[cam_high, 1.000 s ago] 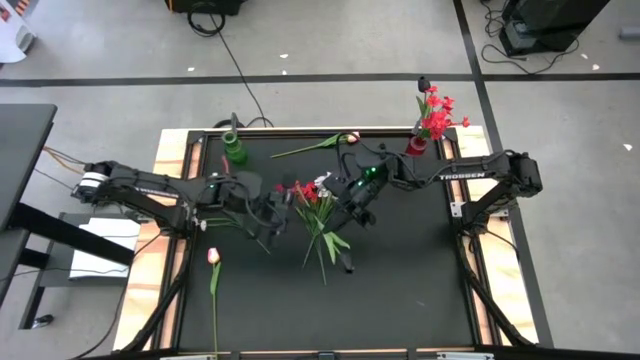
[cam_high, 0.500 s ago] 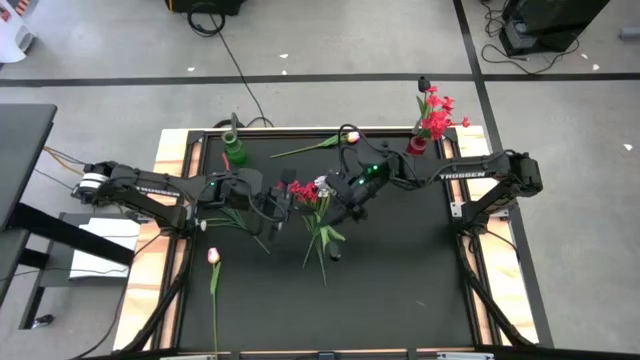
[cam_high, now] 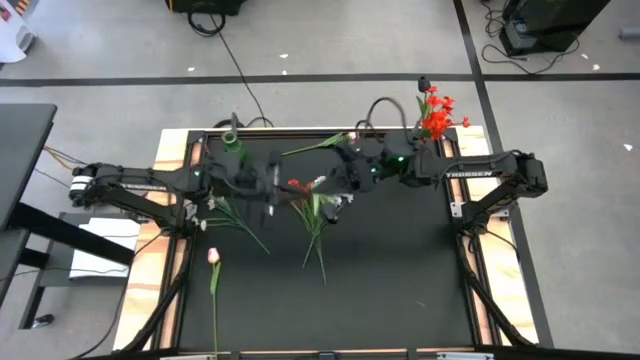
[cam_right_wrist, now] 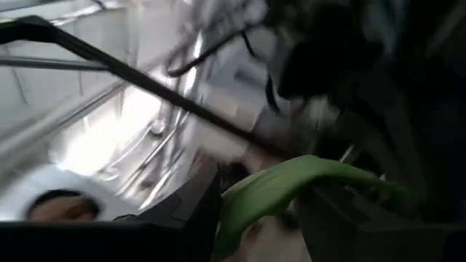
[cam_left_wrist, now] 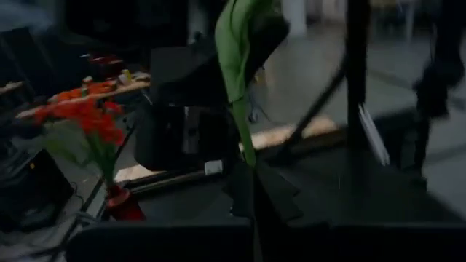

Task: Sort flowers into vase by color
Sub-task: Put the black tulip into the red flower vase

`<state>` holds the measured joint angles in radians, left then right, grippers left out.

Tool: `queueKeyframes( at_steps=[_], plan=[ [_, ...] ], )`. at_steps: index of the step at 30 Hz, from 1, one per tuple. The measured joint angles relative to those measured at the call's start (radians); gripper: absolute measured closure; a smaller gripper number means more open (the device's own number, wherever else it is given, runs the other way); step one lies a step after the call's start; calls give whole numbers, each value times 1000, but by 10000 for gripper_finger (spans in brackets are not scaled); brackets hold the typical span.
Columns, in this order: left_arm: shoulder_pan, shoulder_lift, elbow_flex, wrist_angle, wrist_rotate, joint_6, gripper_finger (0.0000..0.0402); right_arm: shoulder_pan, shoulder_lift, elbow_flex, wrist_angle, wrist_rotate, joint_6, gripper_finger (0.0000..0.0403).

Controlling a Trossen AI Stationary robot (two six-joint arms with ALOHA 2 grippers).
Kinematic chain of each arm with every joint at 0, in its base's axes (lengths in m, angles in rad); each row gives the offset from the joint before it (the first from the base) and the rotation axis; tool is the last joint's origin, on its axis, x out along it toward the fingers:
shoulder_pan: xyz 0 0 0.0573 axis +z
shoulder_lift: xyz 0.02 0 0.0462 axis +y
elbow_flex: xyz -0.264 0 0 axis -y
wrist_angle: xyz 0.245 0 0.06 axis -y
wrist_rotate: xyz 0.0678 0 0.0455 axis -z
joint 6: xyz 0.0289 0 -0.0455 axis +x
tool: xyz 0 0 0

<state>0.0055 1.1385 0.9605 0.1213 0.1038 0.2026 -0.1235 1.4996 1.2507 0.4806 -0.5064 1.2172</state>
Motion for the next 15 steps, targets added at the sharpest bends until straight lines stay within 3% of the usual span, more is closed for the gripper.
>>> queueKeyframes(
  at_steps=[3,7,10,15],
  plan=[
    [76,-40,-1,55,78,-114,401,-1,-27,1,38,108,-225,226],
    [133,-90,-1,39,169,-154,401,-3,-58,1,87,241,-477,227],
    [139,-101,-5,-12,192,-129,401,-18,-97,11,137,305,-483,227],
    [142,-107,-5,-53,174,-130,401,-30,-100,4,197,232,-448,221]
  ],
)
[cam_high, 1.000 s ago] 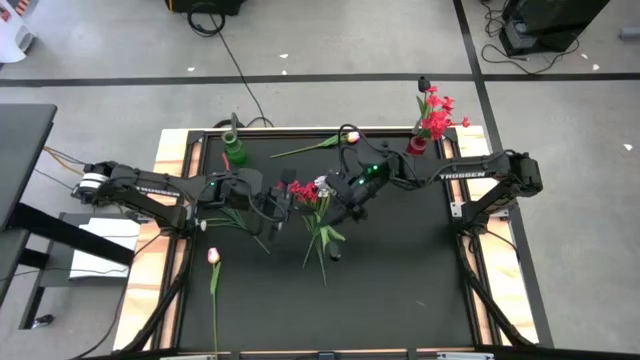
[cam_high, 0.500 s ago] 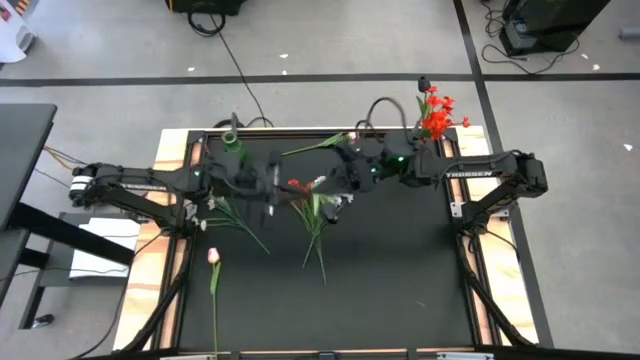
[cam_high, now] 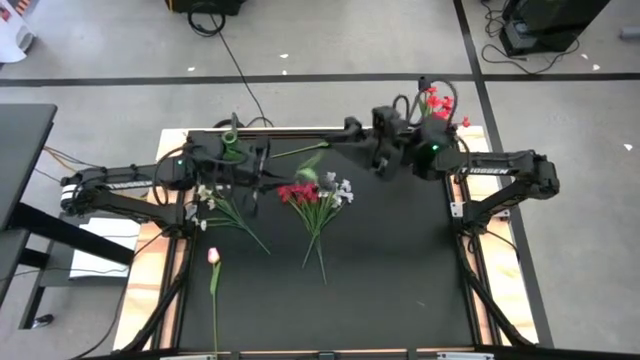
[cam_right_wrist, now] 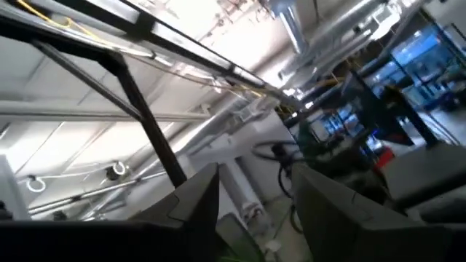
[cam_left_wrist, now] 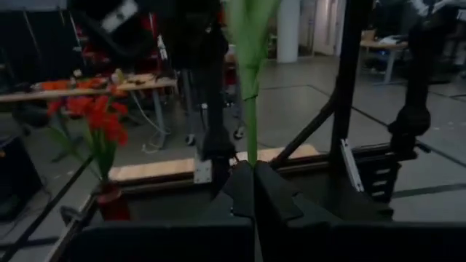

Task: Sort flowers into vase by color
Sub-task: Put the black tulip into the red flower vase

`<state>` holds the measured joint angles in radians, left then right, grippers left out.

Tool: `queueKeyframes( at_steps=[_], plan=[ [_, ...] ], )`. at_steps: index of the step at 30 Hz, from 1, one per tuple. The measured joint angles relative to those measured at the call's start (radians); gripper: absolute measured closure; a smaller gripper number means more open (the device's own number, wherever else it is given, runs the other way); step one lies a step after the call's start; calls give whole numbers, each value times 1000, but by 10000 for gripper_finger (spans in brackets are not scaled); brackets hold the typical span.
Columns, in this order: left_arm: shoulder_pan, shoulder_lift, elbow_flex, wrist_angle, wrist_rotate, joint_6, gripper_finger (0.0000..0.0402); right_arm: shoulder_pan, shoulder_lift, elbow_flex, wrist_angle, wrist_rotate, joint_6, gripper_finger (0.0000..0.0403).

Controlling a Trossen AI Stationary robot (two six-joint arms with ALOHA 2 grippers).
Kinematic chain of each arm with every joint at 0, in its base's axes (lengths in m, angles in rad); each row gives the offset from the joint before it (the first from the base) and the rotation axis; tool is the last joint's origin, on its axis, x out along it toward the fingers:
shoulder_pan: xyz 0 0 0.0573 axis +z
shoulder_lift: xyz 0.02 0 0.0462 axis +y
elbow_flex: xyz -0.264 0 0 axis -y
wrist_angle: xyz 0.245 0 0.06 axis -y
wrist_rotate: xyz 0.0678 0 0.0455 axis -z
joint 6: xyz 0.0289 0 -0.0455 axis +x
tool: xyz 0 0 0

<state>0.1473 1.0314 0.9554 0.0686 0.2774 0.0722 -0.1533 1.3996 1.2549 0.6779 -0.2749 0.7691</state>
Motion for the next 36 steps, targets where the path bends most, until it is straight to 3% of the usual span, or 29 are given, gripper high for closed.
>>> queueKeyframes(
  at_steps=[10,18,27,36],
  plan=[
    [22,2,1,229,-7,-201,401,51,-18,-2,-253,153,-309,197],
    [35,18,2,165,-12,-324,401,96,45,2,-259,214,-426,198],
    [34,51,2,116,12,-450,401,131,109,115,-314,354,-610,199],
    [28,47,2,123,43,-464,401,131,113,138,-381,419,-625,216]
  ],
)
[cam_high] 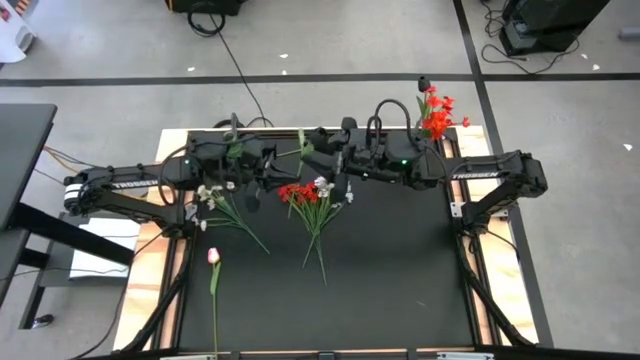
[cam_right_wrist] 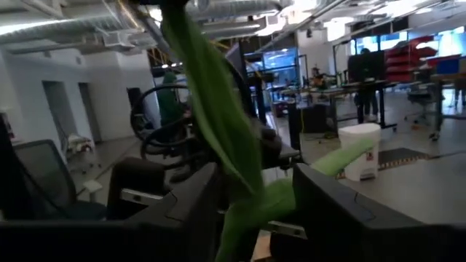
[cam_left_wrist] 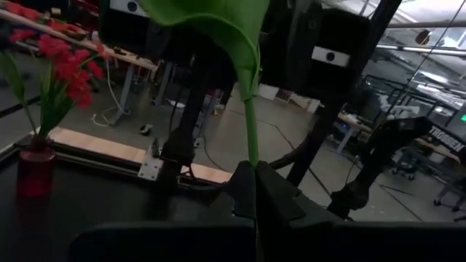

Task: Sort flowers into vase by color
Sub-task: Put the black tulip into the red flower vase

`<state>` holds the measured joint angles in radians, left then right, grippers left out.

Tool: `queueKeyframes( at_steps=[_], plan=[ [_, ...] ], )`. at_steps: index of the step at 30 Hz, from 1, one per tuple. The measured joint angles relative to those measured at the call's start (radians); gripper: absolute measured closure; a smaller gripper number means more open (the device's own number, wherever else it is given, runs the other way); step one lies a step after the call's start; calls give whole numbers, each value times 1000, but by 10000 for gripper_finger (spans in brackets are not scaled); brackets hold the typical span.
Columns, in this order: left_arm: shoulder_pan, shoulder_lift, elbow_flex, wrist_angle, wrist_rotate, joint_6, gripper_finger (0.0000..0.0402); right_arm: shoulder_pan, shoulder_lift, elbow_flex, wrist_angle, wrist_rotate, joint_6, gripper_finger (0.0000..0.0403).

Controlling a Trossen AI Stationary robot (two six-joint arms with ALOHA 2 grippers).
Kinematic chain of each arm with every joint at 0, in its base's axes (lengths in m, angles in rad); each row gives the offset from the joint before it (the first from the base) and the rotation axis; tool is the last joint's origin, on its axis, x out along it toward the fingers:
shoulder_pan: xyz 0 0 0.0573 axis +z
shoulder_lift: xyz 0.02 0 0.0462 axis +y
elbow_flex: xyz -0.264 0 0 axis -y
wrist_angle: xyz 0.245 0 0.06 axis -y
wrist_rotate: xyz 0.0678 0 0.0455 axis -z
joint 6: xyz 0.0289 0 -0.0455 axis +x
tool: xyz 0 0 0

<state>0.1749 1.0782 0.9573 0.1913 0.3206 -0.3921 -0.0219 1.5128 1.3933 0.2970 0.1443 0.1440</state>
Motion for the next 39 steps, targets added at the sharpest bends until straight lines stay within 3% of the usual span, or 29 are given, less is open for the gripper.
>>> queueKeyframes(
  at_steps=[6,12,17,21,25,34,39],
  plan=[
    [0,0,0,-28,42,26,401,-18,-2,0,16,-101,86,259],
    [0,1,1,-116,48,119,401,-70,-2,0,-37,-274,282,381],
    [0,0,3,-165,67,188,401,-95,-1,-2,-52,-344,442,381],
    [0,0,4,-166,66,203,401,-100,0,-2,-52,-351,475,388],
    [0,0,3,-143,64,190,401,-93,-1,-2,-41,-307,397,359],
    [9,-23,0,-115,48,152,401,-12,-64,0,-4,-83,99,213],
    [29,-36,0,-51,41,139,401,16,-90,1,-75,21,72,188]
  ],
)
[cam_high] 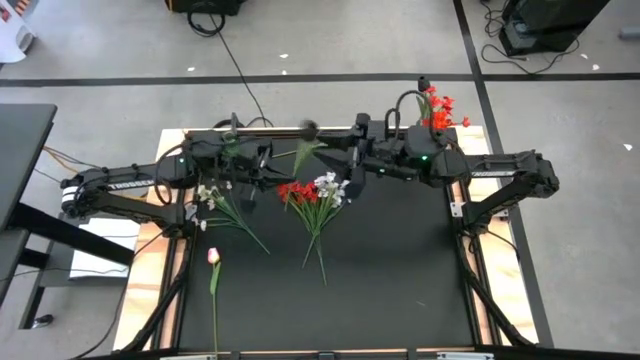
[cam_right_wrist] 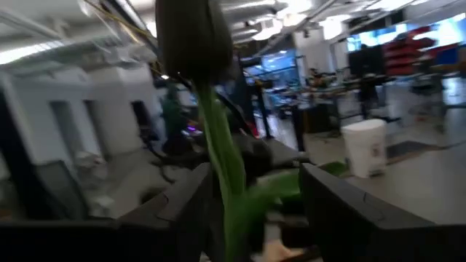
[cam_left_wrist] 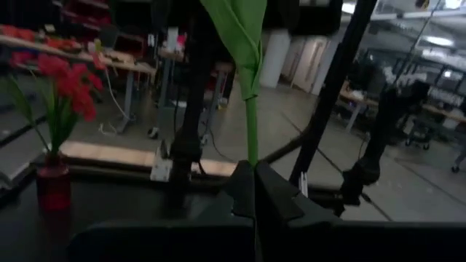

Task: Sort flowers into vase by color
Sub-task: Put the black tulip into the red flower vase

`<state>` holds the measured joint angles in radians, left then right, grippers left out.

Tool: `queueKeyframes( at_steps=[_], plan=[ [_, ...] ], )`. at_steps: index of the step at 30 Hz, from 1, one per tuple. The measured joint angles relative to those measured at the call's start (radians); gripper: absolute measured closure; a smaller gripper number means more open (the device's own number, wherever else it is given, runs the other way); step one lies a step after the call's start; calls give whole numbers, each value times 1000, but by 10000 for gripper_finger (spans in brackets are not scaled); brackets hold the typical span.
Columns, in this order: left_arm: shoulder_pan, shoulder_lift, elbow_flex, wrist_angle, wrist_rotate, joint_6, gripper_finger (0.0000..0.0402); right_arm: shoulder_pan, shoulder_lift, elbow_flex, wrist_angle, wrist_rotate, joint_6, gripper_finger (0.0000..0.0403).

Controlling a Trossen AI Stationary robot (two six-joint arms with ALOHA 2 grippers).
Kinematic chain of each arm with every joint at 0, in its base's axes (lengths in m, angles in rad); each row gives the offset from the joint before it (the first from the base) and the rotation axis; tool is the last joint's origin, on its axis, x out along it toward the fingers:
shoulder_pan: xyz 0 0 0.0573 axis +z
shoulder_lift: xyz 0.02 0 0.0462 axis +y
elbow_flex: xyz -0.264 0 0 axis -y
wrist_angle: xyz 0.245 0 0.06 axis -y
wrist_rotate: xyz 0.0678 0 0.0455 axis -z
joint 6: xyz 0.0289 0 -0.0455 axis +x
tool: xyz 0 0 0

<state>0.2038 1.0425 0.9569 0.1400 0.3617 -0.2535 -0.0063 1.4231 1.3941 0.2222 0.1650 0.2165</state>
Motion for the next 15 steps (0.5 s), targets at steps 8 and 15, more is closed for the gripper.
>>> queueKeyframes(
  at_steps=[8,15],
  plan=[
    [37,-9,0,85,-1,-32,401,8,19,-1,-51,-13,25,190],
    [23,-7,0,83,-1,-30,401,8,50,-1,-35,-58,69,190]
  ],
)
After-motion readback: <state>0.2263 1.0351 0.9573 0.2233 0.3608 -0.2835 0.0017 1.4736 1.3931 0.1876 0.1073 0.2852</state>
